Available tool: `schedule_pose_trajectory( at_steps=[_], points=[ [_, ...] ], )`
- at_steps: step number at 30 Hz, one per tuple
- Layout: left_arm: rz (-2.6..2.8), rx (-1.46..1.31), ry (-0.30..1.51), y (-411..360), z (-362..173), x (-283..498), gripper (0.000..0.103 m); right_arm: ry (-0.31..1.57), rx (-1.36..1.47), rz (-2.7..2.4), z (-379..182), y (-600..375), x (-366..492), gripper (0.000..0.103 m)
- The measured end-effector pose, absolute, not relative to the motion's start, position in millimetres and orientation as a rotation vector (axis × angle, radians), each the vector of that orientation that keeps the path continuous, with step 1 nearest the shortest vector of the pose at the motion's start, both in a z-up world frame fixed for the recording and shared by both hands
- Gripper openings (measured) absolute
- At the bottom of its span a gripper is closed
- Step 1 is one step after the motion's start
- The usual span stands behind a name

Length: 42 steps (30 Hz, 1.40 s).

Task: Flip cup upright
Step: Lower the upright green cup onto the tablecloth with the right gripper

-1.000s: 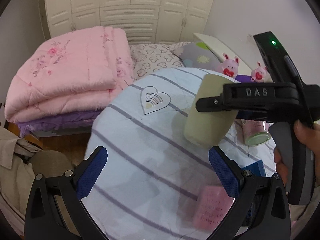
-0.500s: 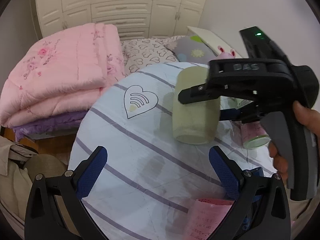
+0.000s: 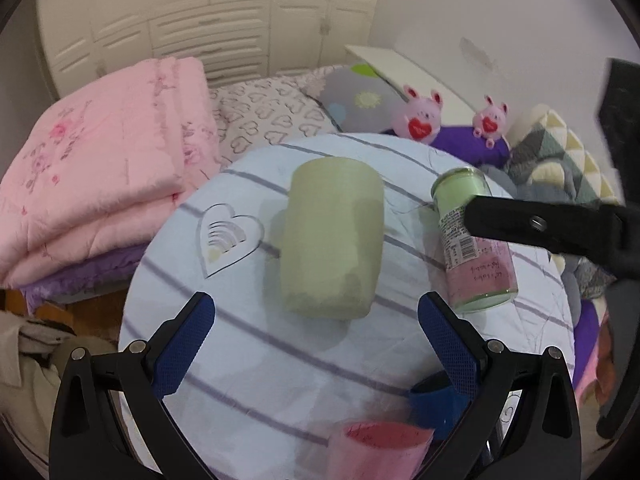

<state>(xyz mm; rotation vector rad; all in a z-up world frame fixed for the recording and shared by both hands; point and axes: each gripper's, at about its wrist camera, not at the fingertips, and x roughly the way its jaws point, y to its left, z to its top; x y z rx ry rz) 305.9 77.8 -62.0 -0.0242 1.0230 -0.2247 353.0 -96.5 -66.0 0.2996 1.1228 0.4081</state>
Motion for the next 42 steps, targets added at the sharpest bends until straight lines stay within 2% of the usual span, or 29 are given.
schedule_pose_trajectory(
  at_steps=[11,23,24,25,27,42],
  points=[
    [-0.233,0.034,1.192,43,-90,368,0.103,1.028,0.196,0.321,-65,-131,346,0.084],
    [-0.175,0.032,1.28,33,-112,409,0.102,1.002,0.191,0.348,-75,-143,351,0.084],
    [-0.162,0.044,1.268,32,-112,410,0.098,1.004,0.188,0.344,-76,-143,352,0.084],
    [-0.157,0.057,1.257,31,-111,409,0.087,1.0,0.181,0.344,-76,-142,351,0.084],
    [-0.165,0.066,1.24,30,-108,405,0.081,1.002,0.161,0.346,-77,-139,351,0.084],
    [-0.173,0.039,0.958,46,-74,357,0.081,0.974,0.111,0.371,-68,-125,331,0.084]
  ],
)
